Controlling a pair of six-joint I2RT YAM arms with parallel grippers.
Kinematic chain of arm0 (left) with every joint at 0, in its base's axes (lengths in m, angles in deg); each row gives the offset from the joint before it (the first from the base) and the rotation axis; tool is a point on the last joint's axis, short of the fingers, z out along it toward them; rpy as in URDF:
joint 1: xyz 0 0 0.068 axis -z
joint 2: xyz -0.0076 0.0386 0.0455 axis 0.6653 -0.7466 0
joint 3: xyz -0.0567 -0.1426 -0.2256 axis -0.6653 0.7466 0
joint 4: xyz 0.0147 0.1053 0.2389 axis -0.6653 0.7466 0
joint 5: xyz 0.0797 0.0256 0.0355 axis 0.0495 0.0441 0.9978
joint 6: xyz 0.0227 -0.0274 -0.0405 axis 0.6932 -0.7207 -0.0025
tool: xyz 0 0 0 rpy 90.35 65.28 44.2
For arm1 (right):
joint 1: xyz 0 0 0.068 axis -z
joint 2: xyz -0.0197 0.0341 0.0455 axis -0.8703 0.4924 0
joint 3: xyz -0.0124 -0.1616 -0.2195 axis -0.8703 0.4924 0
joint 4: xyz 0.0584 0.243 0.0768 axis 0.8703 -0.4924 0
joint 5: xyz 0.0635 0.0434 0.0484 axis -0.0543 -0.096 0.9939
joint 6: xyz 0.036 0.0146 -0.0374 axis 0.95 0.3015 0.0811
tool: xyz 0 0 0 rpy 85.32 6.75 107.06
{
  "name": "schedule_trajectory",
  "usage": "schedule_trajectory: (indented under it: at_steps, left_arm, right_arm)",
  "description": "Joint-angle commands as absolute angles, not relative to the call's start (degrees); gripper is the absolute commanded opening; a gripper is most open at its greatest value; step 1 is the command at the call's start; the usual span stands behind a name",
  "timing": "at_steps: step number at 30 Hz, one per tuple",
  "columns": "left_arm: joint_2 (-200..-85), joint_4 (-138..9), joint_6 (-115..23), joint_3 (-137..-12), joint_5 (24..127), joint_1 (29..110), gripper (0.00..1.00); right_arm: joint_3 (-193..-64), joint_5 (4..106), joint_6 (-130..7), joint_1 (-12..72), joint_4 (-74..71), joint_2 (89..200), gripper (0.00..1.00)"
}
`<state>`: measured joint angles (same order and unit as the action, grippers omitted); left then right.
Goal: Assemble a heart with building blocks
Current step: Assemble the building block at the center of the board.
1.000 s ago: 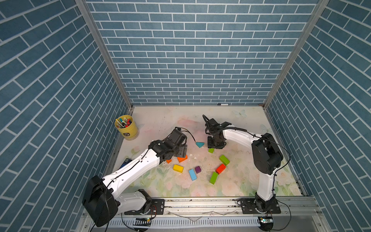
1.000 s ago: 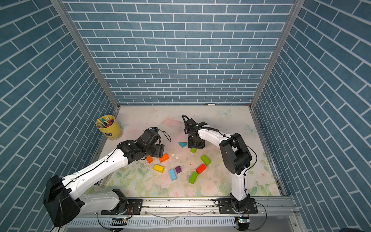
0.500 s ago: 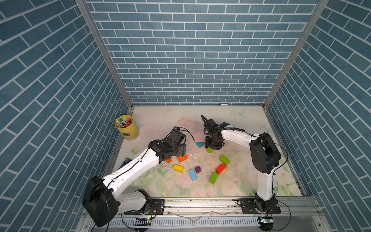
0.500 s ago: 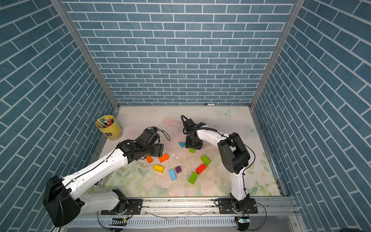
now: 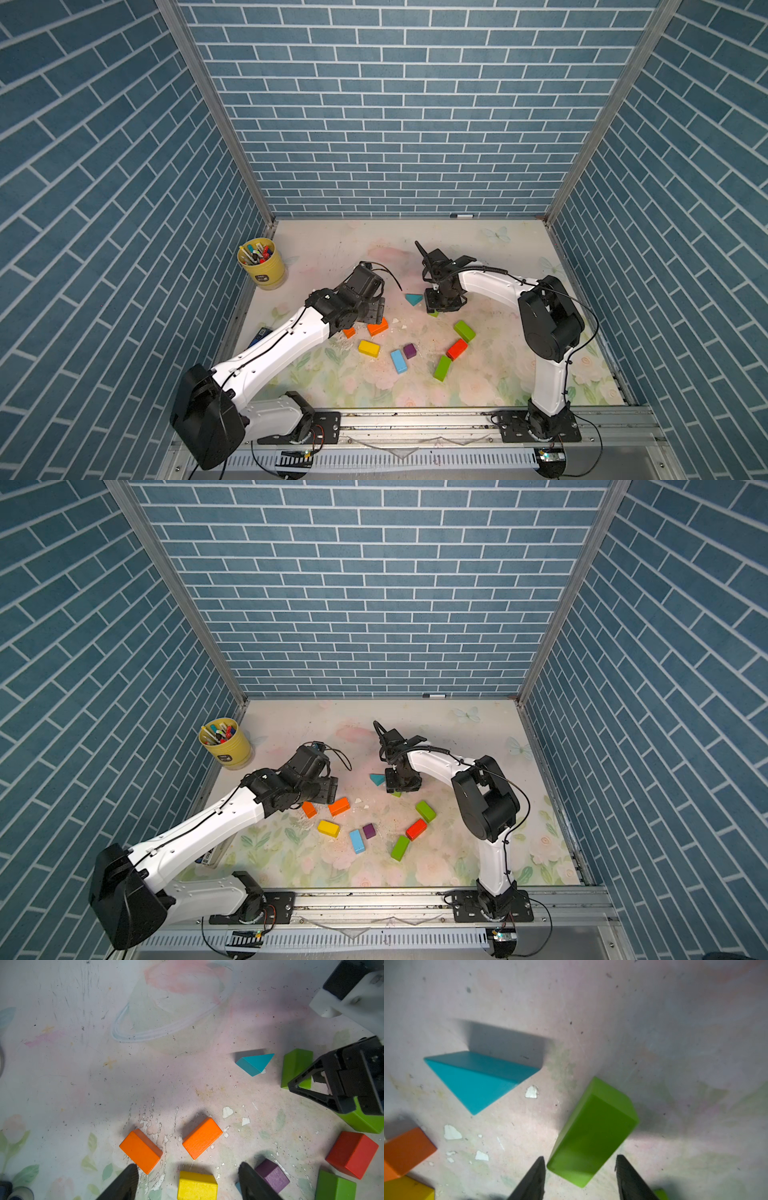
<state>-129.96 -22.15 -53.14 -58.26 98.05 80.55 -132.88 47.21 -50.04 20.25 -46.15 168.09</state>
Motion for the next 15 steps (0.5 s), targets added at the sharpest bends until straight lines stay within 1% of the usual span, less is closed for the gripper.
schedule_trajectory:
  at_steps: [1,6,8,10,15]
  left_arm:
    - [-129.71,-22.00,-53.12,-57.87,98.27,80.12,0.78]
    - [-130.07,-21.79,-53.04,-58.29,98.27,80.02,0.78]
    - [-130.27,-21.81,-52.96,-58.44,98.27,79.94,0.78]
    - [-130.34,-21.77,-52.93,-58.49,98.28,79.85,0.78]
    - [-130.41,-21.73,-52.89,-58.58,98.23,79.61,0.77]
  right_arm:
    - [-133.49,46.85,-57.52,19.63,-49.38,168.41,0.56]
    - [-136.47,44.91,-61.46,18.70,-50.35,170.45,0.57]
    - [-137.92,44.52,-62.00,18.27,-50.69,171.17,0.55]
    - [-139.16,44.39,-62.01,17.97,-50.79,171.94,0.51]
    - [-141.05,44.10,-61.22,17.72,-51.03,173.47,0.47]
